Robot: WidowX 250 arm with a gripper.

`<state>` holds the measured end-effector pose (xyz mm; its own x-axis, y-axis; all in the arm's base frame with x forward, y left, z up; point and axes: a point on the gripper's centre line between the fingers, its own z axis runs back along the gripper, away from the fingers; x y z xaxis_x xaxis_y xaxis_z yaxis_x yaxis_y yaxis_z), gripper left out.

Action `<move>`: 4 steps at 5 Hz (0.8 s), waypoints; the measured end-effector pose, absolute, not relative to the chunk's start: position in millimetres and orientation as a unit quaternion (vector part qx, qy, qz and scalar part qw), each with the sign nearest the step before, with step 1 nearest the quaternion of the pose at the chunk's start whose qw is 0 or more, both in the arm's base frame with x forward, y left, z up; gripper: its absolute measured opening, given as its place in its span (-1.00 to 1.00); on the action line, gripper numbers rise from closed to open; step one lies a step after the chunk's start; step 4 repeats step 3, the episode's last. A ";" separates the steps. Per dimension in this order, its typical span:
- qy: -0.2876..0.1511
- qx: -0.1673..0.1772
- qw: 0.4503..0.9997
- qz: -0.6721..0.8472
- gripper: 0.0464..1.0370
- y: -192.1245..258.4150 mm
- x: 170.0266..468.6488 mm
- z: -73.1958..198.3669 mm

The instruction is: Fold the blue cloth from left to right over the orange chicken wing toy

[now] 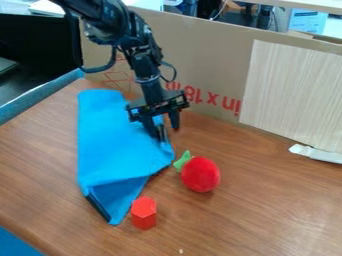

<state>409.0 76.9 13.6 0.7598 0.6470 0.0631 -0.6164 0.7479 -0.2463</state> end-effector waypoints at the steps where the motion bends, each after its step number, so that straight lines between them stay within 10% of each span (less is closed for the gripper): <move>1: -0.075 -0.120 0.933 0.331 0.92 72.3 409.2 25.7; 4: -0.075 -0.080 0.943 0.313 0.92 81.3 397.4 74.6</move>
